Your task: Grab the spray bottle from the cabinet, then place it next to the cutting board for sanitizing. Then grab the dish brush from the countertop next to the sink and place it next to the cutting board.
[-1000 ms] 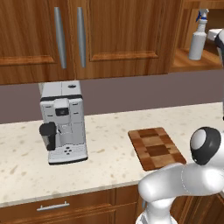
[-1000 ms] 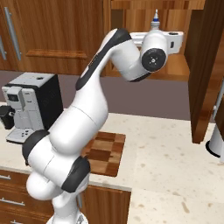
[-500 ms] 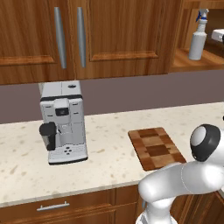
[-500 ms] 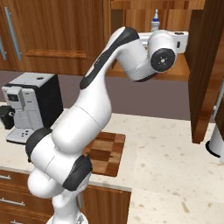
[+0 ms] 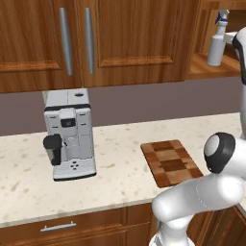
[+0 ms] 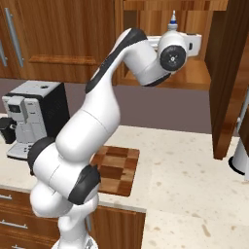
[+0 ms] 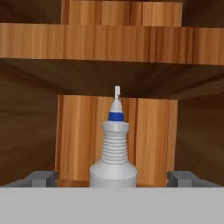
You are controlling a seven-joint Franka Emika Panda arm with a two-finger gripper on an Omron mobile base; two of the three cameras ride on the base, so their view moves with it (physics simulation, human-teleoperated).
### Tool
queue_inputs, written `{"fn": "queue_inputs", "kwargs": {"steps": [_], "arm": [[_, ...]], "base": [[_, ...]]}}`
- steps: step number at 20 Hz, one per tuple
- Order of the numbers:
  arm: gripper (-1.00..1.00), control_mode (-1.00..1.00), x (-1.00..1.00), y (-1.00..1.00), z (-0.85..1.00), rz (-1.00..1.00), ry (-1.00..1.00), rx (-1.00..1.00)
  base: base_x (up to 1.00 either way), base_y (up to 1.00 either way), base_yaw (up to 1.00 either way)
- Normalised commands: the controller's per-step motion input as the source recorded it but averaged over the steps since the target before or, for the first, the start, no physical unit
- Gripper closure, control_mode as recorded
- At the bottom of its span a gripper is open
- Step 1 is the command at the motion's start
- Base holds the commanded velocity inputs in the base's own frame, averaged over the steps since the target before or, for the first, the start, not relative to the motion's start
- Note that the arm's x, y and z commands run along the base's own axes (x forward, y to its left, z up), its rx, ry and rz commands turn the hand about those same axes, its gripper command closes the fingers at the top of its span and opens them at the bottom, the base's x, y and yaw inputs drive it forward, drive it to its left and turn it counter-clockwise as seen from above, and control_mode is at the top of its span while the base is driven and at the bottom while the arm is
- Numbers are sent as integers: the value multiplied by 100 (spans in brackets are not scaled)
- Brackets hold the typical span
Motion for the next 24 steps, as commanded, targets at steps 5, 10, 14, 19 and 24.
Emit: {"fn": "queue_inputs", "kwargs": {"steps": [5,10,14,19,24], "arm": [[-100,-100,33,0,0,0,9,0],[-100,-100,24,0,-1,0,1,0],[-100,-100,12,-3,0,0,0,0],[-100,-100,15,-1,0,0,0,0],[-100,-100,26,0,-10,1,2,0]], "base": [[0,0,0],[0,0,0],[0,0,0],[0,0,0],[0,0,0]]}}
